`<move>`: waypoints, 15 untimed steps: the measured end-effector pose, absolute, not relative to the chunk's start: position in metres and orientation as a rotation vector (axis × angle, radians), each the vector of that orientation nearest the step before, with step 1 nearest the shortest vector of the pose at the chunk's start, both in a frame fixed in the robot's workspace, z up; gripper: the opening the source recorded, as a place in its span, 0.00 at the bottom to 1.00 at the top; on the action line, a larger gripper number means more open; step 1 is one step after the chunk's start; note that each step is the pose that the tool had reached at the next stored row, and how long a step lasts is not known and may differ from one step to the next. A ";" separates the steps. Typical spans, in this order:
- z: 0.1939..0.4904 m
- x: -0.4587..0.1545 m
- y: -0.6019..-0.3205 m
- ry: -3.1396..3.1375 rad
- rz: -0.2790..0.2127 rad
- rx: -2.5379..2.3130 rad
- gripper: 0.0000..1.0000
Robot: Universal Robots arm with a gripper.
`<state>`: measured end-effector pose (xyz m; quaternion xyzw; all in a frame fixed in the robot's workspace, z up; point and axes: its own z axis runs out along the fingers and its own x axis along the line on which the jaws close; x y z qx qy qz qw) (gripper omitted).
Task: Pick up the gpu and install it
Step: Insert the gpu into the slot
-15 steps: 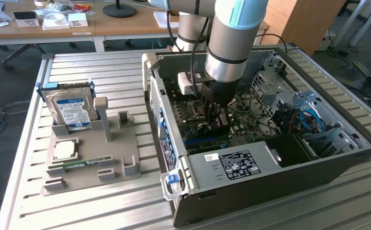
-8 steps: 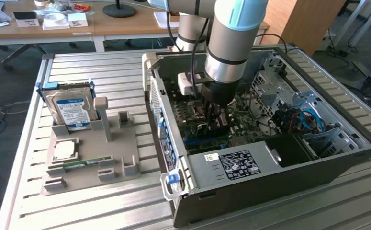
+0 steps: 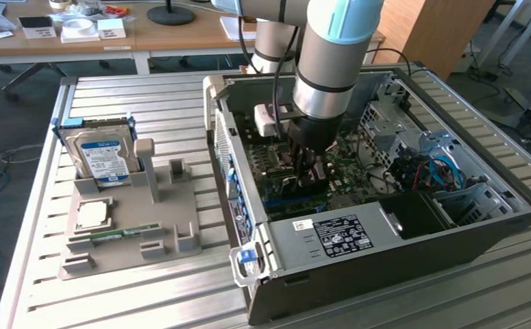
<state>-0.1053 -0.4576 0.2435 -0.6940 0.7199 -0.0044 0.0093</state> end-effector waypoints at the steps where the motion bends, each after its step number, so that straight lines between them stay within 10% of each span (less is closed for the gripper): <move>1: 0.243 -0.105 -0.458 2.248 -0.014 -2.167 0.27; 15: 0.241 -0.106 -0.458 2.248 -0.014 -2.167 0.27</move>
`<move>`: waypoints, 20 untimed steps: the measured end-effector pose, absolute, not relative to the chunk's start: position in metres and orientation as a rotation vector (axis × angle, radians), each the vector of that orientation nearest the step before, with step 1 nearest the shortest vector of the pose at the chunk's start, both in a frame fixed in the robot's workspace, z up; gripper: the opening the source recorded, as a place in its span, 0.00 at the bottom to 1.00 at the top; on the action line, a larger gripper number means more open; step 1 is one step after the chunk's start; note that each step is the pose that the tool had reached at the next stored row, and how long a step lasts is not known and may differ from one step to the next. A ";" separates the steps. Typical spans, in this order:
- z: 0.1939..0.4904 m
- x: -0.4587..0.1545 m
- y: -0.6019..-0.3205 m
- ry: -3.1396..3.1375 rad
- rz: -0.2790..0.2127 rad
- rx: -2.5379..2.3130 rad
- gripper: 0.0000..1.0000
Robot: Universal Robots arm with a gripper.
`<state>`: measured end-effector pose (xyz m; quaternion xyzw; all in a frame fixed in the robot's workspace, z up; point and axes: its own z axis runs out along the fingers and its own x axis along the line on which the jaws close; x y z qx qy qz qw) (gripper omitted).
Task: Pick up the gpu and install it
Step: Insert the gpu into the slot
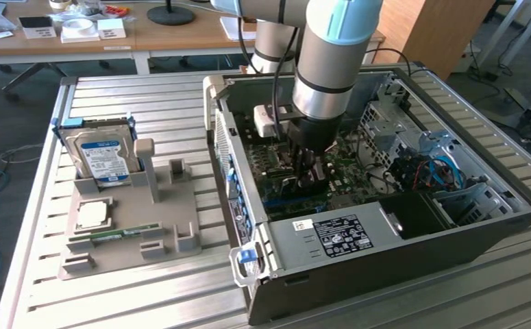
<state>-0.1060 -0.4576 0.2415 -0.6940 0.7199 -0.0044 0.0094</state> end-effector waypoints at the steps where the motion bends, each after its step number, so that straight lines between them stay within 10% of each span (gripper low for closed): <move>1: 0.241 -0.106 -0.458 2.248 -0.014 -2.168 0.27; 20: 0.241 -0.106 -0.458 2.249 -0.013 -2.167 0.27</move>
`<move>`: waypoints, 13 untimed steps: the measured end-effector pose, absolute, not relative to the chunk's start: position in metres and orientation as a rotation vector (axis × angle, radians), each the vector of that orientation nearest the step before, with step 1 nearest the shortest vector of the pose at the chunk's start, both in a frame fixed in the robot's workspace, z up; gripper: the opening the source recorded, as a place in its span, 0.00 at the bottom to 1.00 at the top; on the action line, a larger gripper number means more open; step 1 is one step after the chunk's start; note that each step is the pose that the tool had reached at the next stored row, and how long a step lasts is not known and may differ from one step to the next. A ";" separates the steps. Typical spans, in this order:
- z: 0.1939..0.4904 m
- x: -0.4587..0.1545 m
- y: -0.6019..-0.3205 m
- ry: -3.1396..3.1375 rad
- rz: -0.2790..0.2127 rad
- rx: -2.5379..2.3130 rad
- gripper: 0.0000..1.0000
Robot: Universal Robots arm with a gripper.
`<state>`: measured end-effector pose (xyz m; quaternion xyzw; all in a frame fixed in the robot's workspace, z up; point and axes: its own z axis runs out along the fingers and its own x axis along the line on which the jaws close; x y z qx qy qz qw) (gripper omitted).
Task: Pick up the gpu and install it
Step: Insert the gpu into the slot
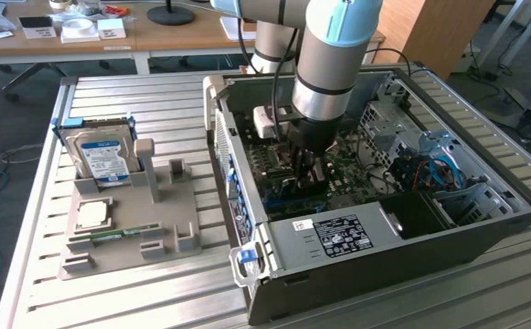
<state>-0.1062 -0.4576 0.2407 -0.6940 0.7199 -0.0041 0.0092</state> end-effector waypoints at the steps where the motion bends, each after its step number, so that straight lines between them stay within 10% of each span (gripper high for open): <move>1: 0.241 -0.106 -0.458 2.249 -0.014 -2.167 0.27; 13: 0.255 -0.106 -0.458 2.248 -0.014 -2.167 0.40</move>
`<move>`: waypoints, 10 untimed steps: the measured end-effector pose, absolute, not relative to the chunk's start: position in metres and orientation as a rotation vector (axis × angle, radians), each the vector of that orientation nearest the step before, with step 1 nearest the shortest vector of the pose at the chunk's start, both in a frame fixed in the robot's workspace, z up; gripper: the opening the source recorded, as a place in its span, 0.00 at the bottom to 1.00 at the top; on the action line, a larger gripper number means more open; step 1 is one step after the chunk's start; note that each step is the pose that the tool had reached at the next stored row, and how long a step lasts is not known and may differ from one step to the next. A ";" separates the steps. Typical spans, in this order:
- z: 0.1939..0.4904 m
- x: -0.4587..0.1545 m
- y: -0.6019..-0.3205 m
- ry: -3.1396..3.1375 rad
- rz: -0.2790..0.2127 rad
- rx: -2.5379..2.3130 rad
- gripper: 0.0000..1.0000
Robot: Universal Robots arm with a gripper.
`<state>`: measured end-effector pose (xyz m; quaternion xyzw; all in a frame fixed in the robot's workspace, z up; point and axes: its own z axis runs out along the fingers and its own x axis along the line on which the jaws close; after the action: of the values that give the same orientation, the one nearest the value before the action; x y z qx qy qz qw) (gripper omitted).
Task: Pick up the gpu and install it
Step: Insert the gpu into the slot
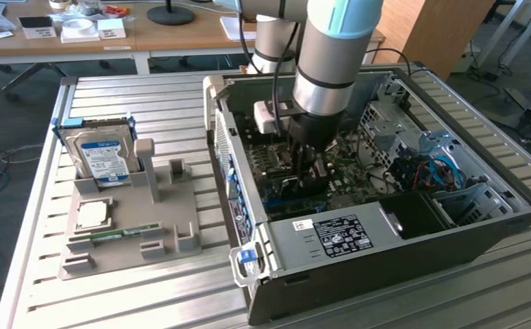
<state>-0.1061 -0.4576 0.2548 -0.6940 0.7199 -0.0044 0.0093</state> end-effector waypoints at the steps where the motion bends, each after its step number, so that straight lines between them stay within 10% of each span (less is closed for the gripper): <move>1: 0.259 -0.106 -0.458 2.248 -0.014 -2.167 0.40; 10: 0.299 -0.106 -0.458 2.248 -0.014 -2.168 0.40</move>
<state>-0.1061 -0.4576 0.2994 -0.6940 0.7199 -0.0045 0.0092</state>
